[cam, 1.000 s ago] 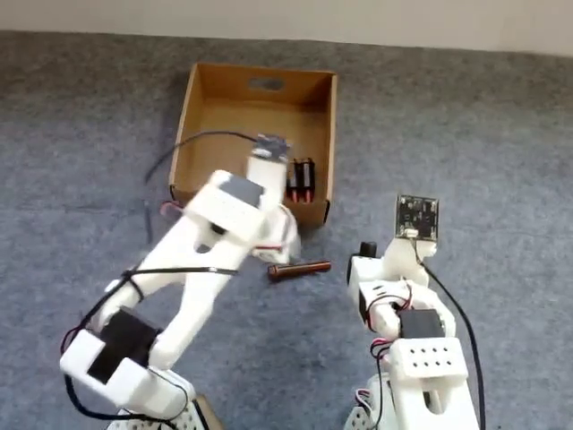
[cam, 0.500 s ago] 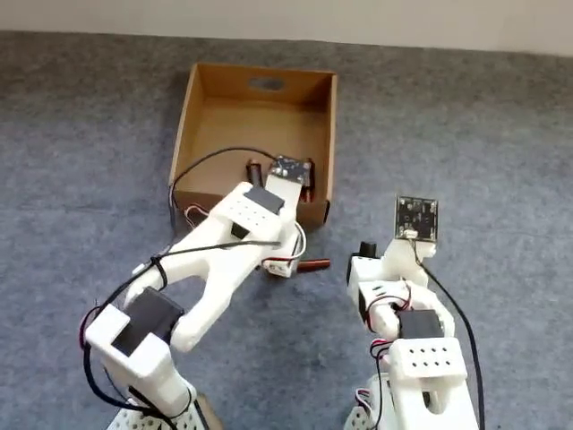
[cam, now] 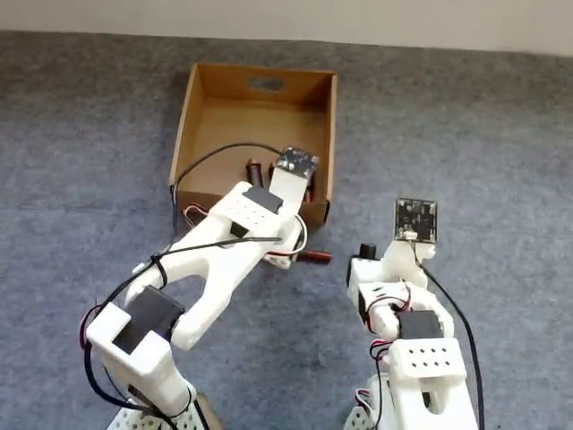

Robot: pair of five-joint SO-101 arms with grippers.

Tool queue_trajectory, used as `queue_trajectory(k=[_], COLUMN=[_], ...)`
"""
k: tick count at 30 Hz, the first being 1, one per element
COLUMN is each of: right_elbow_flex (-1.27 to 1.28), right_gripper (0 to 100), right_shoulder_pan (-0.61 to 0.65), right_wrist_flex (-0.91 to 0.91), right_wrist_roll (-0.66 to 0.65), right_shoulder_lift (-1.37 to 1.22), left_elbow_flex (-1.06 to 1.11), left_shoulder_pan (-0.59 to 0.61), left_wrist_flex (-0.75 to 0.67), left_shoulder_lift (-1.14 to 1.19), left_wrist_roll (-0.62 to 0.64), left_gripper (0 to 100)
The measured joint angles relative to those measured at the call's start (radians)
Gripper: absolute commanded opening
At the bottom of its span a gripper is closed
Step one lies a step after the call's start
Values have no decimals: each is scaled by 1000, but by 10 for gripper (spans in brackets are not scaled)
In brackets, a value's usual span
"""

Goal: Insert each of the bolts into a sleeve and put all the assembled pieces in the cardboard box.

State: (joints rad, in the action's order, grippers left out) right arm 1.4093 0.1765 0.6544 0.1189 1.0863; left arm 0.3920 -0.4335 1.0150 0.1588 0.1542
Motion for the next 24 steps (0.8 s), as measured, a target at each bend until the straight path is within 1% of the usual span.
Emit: queue_trajectory(k=[2,6,11,16,18,22,24], right_elbow_flex=[0,0,0,0,0,0,0], right_gripper=[6,6,6,6,6,6,6], right_shoulder_pan=[2,2,2,2,2,2,2], right_wrist_flex=[0,0,0,0,0,0,0], right_wrist_roll=[0,0,0,0,0,0,0], right_shoulder_lift=[0,0,0,0,0,0,0], left_elbow_flex=[0,0,9,71,101,193,236], left_shoulder_pan=[0,0,-2,-2,-2,3,25], left_wrist_flex=[-3,-3,-3,-5,-9,-6,-5], left_shoulder_lift=[0,0,0,-2,-25,-132,-215], left_wrist_roll=[-17,-21,-29,-31,-49,-186,-229], left_gripper=[95,10,7,7,7,7,7])
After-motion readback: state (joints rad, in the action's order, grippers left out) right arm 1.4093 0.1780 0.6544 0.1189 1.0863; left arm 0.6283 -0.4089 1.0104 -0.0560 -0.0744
